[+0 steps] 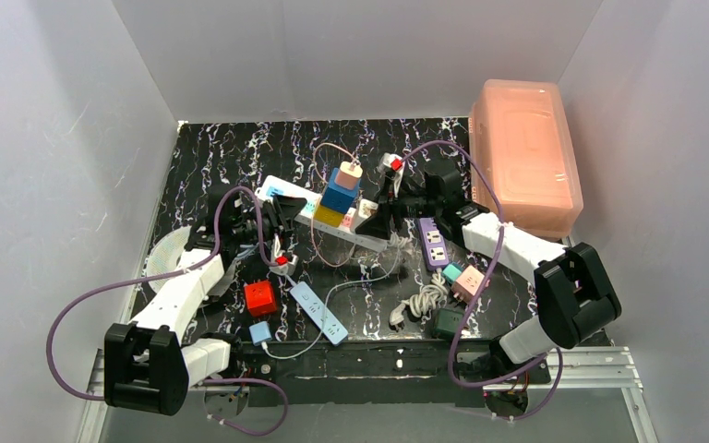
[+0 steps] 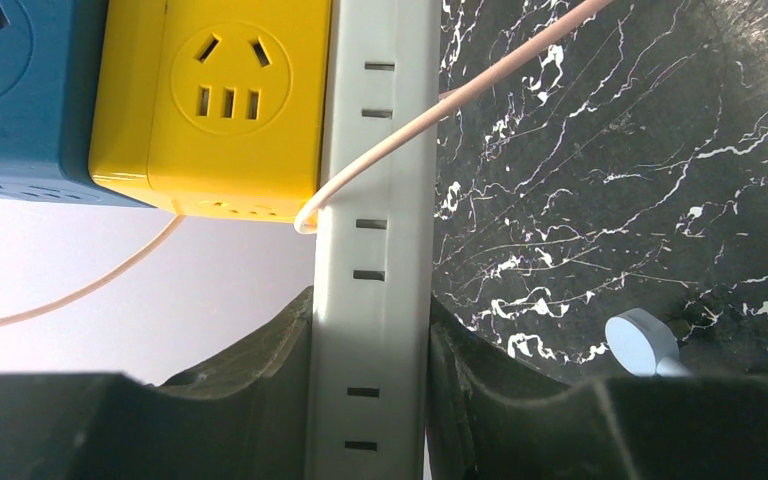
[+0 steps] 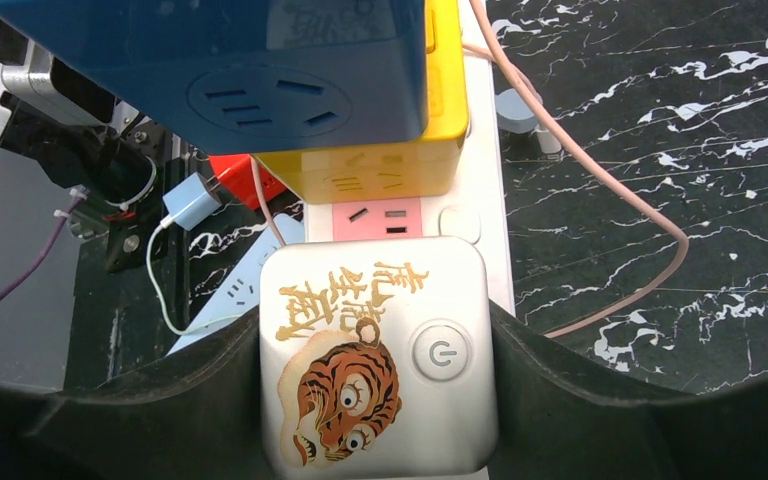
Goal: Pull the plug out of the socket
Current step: Remove the plug from the socket.
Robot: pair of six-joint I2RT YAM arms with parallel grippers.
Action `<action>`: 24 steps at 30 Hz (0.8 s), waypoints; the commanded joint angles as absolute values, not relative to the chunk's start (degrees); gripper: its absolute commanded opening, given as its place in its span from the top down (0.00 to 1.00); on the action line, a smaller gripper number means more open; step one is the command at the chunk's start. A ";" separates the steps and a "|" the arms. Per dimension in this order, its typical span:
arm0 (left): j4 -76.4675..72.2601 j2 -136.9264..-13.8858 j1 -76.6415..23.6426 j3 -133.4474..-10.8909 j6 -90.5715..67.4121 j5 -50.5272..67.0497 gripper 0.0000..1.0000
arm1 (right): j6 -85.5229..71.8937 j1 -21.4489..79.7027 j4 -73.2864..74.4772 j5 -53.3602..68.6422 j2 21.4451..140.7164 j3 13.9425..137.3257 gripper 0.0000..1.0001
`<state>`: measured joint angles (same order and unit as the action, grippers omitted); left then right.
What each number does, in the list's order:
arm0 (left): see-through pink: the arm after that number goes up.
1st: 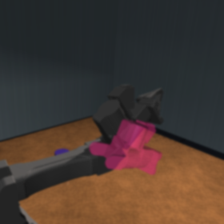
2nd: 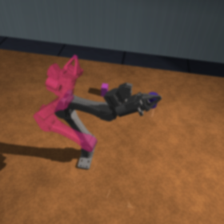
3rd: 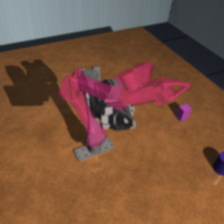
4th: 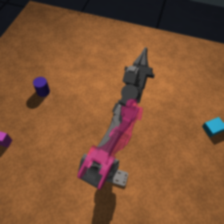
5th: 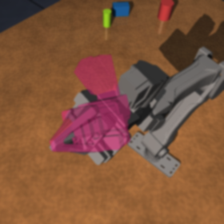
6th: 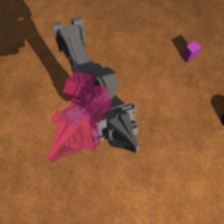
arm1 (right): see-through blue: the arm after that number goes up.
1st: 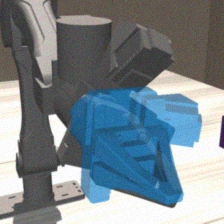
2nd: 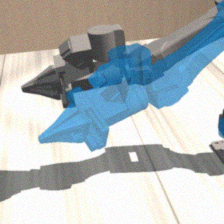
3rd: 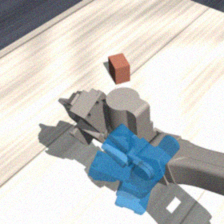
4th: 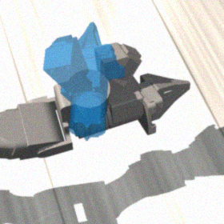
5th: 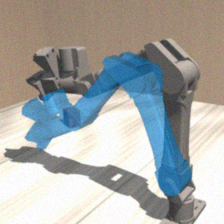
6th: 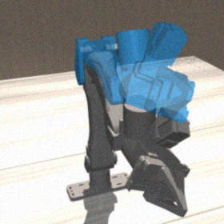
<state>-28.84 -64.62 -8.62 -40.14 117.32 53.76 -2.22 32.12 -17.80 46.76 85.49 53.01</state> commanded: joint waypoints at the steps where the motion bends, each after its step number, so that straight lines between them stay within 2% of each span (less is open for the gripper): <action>1: -27.33 -59.60 -8.67 -43.51 122.37 65.15 1.00 | -1.12 32.60 -19.62 45.81 81.10 55.66 0.99; 7: -14.71 -58.28 -8.46 -43.60 132.17 67.82 1.00 | -0.30 31.37 -19.25 45.30 77.31 56.49 0.99; 19: 13.15 -59.07 -8.26 -48.26 154.82 71.69 1.00 | -5.99 28.21 -22.30 51.76 78.19 57.61 0.99; 24: 13.85 -59.67 -8.34 -48.72 155.24 73.56 1.00 | -6.73 28.21 -20.76 53.02 79.92 59.68 0.99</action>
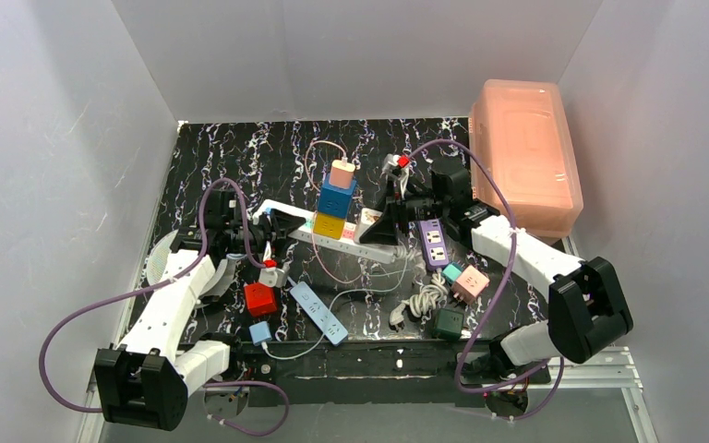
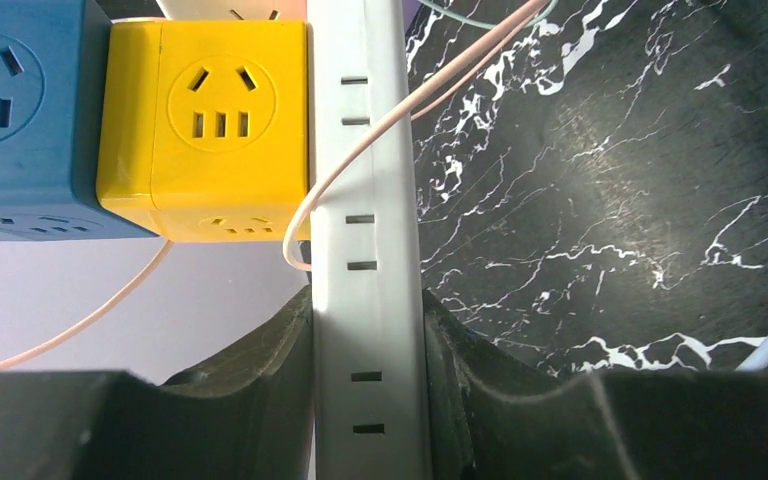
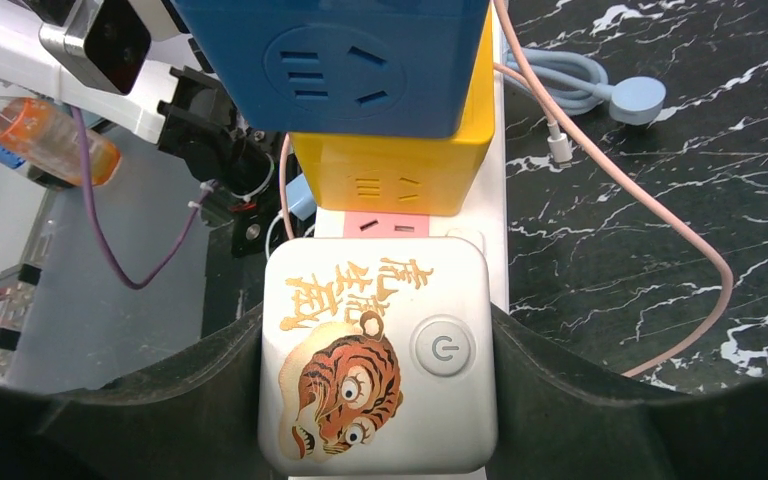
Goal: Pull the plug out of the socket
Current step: Remove the plug from the socket, then place the plug at the center of the board.
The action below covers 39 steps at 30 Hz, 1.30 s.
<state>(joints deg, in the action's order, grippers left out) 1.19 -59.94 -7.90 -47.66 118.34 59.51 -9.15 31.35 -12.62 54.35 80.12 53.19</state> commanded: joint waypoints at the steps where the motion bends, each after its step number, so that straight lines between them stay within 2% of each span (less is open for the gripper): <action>1: 13.85 -59.87 -8.41 -49.04 155.32 73.87 1.00 | -6.69 28.22 -20.59 53.11 80.39 60.12 0.99; 5: 13.97 -60.56 -8.93 -49.98 155.36 75.63 1.00 | -4.52 27.74 -14.69 53.10 82.98 66.04 0.99; 8: 14.32 -61.20 -9.37 -51.31 155.37 76.45 1.00 | -7.84 26.13 -19.76 52.81 83.23 66.99 0.99; 14: 13.37 -61.57 -9.49 -51.45 155.29 77.12 1.00 | -7.99 25.66 -19.79 51.06 82.37 70.04 0.99; 24: 5.35 -63.19 -8.79 -51.84 153.67 74.58 1.00 | -5.74 24.43 -17.92 46.81 74.96 60.55 0.99; 29: -5.97 -62.94 -7.63 -50.49 146.18 73.54 1.00 | -2.56 24.35 -17.75 31.67 66.61 51.42 0.99; 32: -8.27 -62.67 -7.25 -50.63 144.01 73.20 1.00 | -0.19 24.43 -11.13 22.85 65.07 50.97 0.99; 39: -11.31 -62.10 -6.95 -50.77 140.87 72.68 1.00 | -6.31 24.35 17.86 -2.79 78.70 68.04 0.99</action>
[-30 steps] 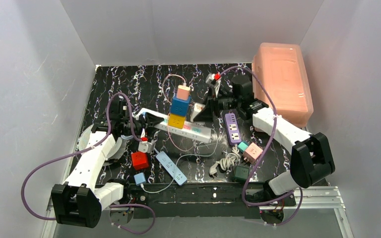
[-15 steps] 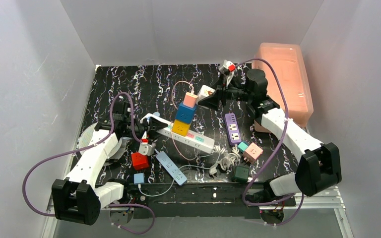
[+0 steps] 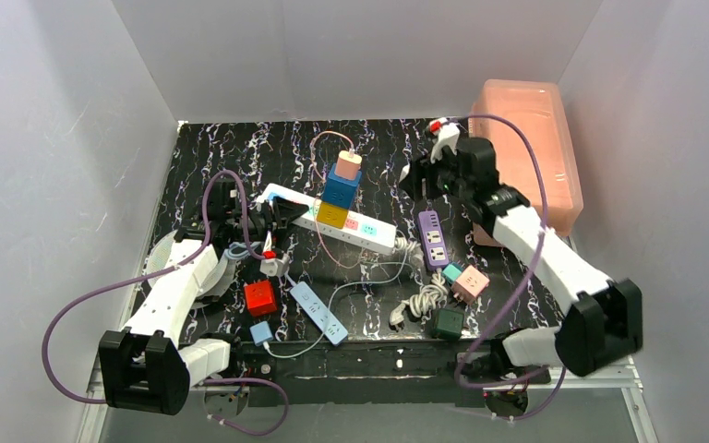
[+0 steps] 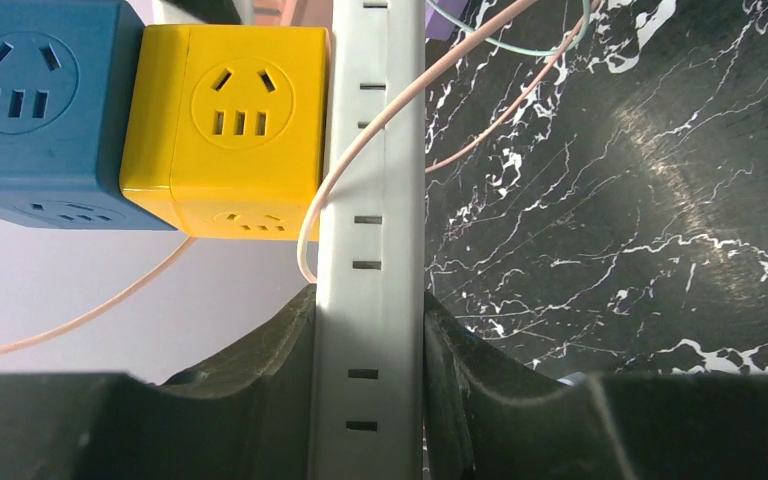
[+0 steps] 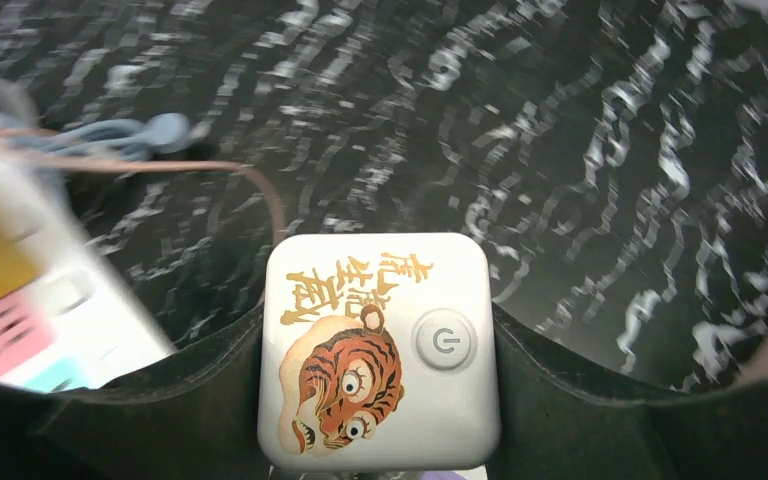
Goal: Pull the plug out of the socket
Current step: Place the plug at the center of the board.
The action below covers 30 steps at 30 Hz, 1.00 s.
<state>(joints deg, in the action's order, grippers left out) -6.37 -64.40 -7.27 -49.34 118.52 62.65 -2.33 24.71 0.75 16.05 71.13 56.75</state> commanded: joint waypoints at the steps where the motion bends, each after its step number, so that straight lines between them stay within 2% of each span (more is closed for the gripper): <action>1: -11.28 -62.06 -6.88 -50.80 140.83 72.67 1.00 | -8.39 24.35 20.94 -3.90 80.56 69.87 0.99; 6: -10.54 -61.64 -6.86 -50.88 141.23 72.88 1.00 | -14.94 24.35 30.04 -5.40 87.43 75.95 0.99; 27: -7.92 -60.84 -6.86 -51.77 142.40 72.95 1.00 | -22.99 20.41 43.65 -7.76 117.14 98.99 0.98; 29: -8.10 -60.90 -6.86 -51.85 142.44 73.03 1.00 | -23.62 19.71 45.06 -8.76 119.15 101.59 0.94; 30: -8.02 -60.87 -6.86 -51.93 142.40 73.04 1.00 | -23.95 19.36 45.60 -8.49 120.01 102.58 0.89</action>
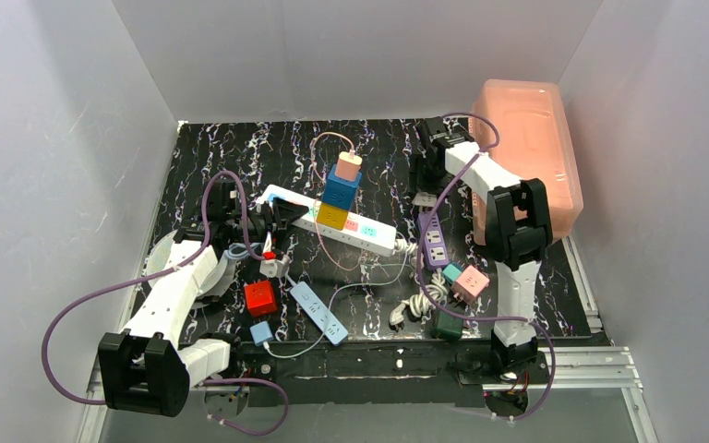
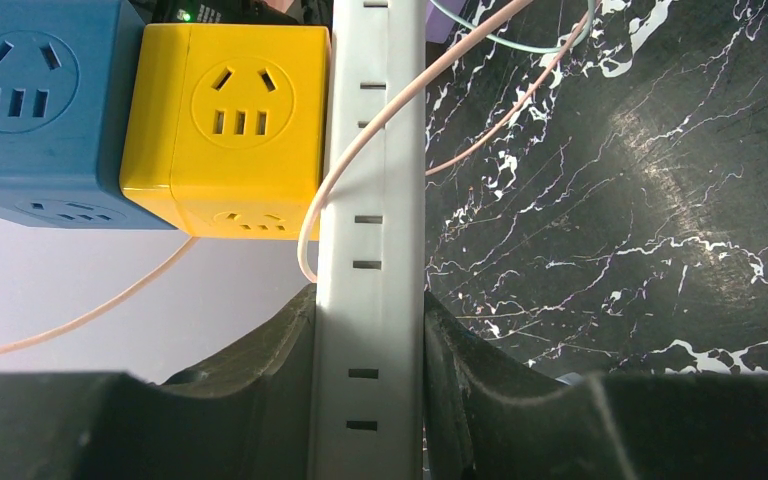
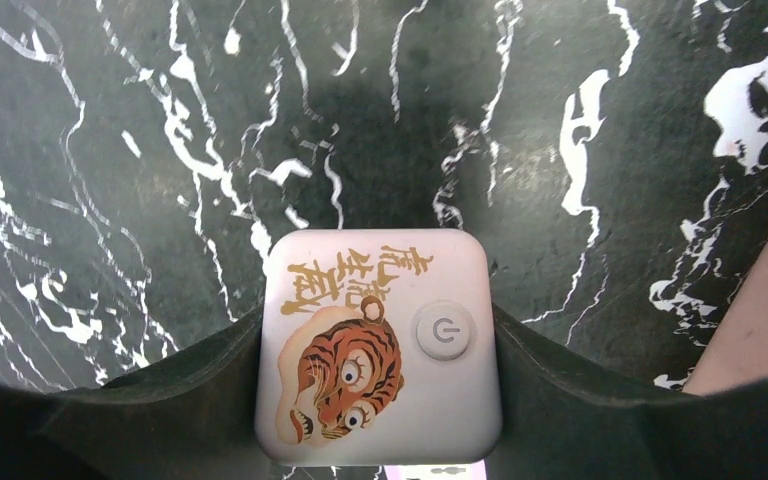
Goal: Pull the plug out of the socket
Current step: Place the plug at the center of the board.
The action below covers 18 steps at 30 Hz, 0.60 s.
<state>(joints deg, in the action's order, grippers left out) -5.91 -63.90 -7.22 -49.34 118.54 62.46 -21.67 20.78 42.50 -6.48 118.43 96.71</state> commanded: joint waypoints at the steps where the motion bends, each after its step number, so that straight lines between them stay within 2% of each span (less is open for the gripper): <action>1: -8.00 -60.85 -6.86 -52.01 142.45 73.08 1.00 | -24.18 19.12 45.95 -7.96 120.73 103.15 0.82; 6: -7.96 -60.90 -6.86 -52.11 142.62 73.12 1.00 | -25.27 18.94 45.12 -6.88 122.21 102.18 0.30; 7: -7.96 -60.83 -6.86 -52.05 142.73 73.12 1.00 | -25.38 18.96 44.97 -7.09 122.16 101.78 0.26; 11: -7.84 -60.90 -6.86 -52.23 142.65 73.21 1.00 | -25.36 18.91 43.00 -7.41 119.80 100.57 0.18; 18: -7.65 -60.90 -6.86 -52.62 142.73 73.21 1.00 | -24.84 18.87 45.51 -5.49 113.07 107.89 0.14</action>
